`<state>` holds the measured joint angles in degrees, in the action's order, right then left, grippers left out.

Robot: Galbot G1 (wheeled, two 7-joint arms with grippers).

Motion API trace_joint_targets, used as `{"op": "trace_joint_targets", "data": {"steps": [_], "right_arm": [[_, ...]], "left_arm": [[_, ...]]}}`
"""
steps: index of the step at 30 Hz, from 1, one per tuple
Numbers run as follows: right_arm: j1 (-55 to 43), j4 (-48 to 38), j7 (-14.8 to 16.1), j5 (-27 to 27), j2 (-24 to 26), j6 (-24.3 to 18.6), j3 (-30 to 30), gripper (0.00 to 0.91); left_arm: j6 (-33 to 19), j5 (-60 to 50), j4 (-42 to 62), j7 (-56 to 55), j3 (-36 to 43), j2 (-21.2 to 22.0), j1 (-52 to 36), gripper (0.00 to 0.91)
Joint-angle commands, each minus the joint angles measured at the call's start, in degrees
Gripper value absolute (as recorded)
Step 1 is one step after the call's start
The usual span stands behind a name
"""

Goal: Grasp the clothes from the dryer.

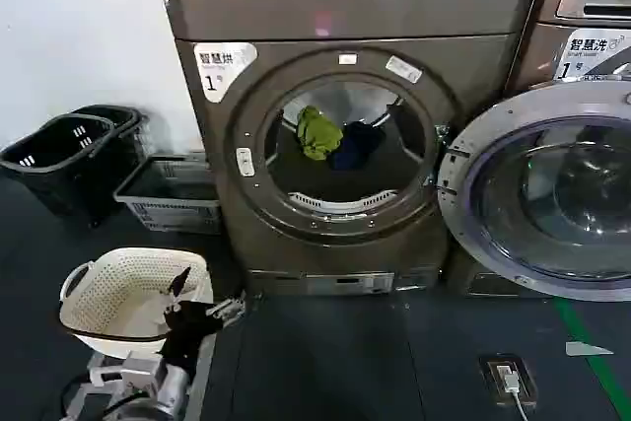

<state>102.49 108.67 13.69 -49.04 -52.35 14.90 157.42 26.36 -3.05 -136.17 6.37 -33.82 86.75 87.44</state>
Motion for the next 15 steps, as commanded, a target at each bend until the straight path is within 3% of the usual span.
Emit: {"op": "trace_joint_targets", "data": {"steps": [1,7,15], "right_arm": [[-0.15,0.02,0.17,0.13,-0.06,-0.01,0.22,0.907],[-0.28,-0.36,-0.08,-0.96,0.02,-2.10,-0.53,0.907],[-0.49,-0.41,-0.82,-1.76,0.01,-1.28,-0.51,0.907]], "left_arm": [[0.59,-0.13,0.09,-0.06,0.01,0.00,0.04,0.907],[0.54,-0.07,0.08,0.00,0.00,0.11,-0.24,0.907],[0.57,-0.03,0.08,-0.03,-0.09,0.14,-0.27,0.907]]}}
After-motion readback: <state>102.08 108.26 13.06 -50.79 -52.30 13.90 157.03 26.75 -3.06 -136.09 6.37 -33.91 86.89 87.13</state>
